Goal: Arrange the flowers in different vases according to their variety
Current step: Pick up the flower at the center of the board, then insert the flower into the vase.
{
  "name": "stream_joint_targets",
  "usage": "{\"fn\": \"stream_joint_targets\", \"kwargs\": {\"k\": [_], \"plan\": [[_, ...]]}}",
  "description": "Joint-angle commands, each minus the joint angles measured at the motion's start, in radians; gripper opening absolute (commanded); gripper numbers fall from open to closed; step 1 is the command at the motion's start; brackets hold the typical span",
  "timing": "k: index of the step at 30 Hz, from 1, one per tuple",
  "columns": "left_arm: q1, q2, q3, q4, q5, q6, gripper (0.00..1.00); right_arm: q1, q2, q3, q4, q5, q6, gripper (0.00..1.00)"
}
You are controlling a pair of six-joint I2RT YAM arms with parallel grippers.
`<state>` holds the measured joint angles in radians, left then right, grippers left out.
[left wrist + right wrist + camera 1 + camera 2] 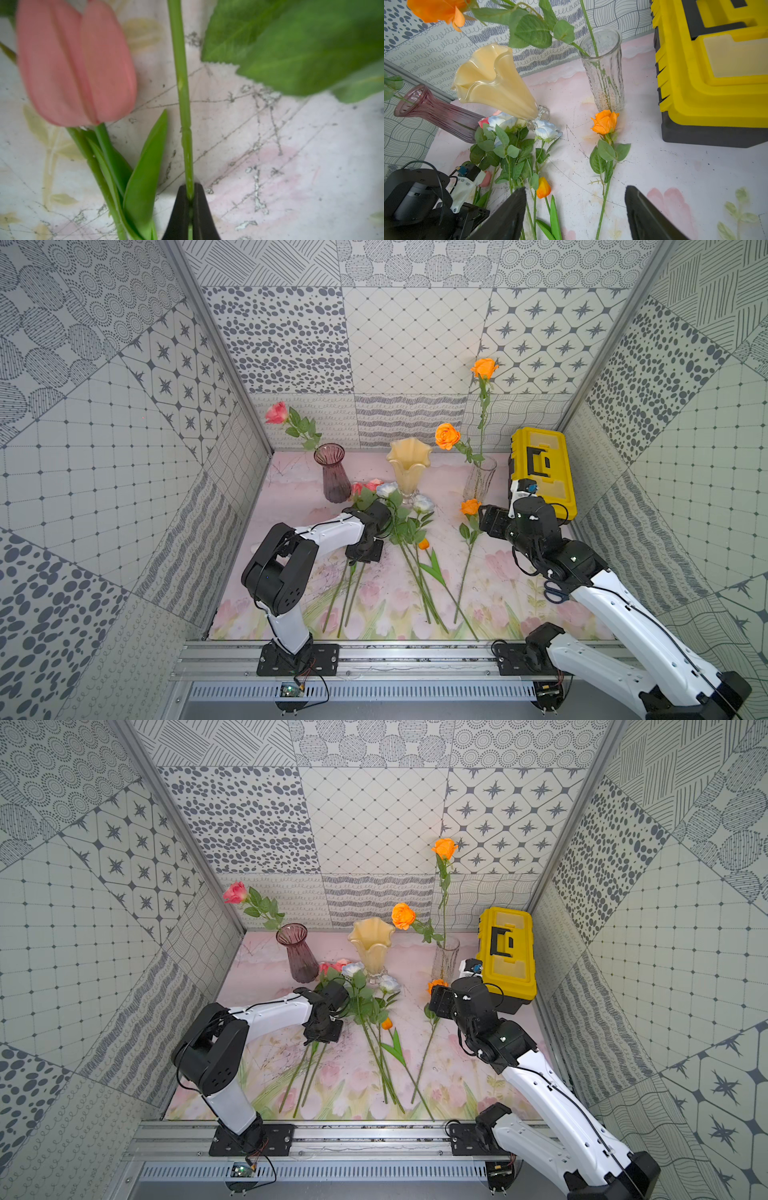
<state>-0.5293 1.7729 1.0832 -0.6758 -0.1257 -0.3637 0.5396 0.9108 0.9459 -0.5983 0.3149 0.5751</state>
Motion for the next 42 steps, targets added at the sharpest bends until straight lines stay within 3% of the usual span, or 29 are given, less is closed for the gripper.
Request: {"fn": "stream_joint_targets", "kwargs": {"k": [1, 15, 24, 34, 42], "plan": [[-0.008, -0.025, -0.007, -0.03, 0.003, -0.005, 0.0, 0.003, -0.02, -0.013, 0.018, 0.01, 0.015, 0.79], [-0.008, -0.342, -0.034, 0.003, -0.061, -0.04, 0.0, 0.005, -0.026, -0.019, 0.018, -0.005, 0.023, 0.79], [-0.008, -0.525, 0.047, 0.087, -0.143, 0.093, 0.0, 0.005, -0.027, -0.021, 0.019, -0.028, 0.026, 0.79], [0.042, -0.56, 0.225, 0.298, -0.156, 0.299, 0.0, 0.005, -0.03, -0.037, 0.032, -0.08, 0.026, 0.79], [0.173, -0.482, 0.392, 0.458, -0.091, 0.375, 0.0, 0.006, -0.029, -0.051, 0.054, -0.111, 0.035, 0.8]]}}
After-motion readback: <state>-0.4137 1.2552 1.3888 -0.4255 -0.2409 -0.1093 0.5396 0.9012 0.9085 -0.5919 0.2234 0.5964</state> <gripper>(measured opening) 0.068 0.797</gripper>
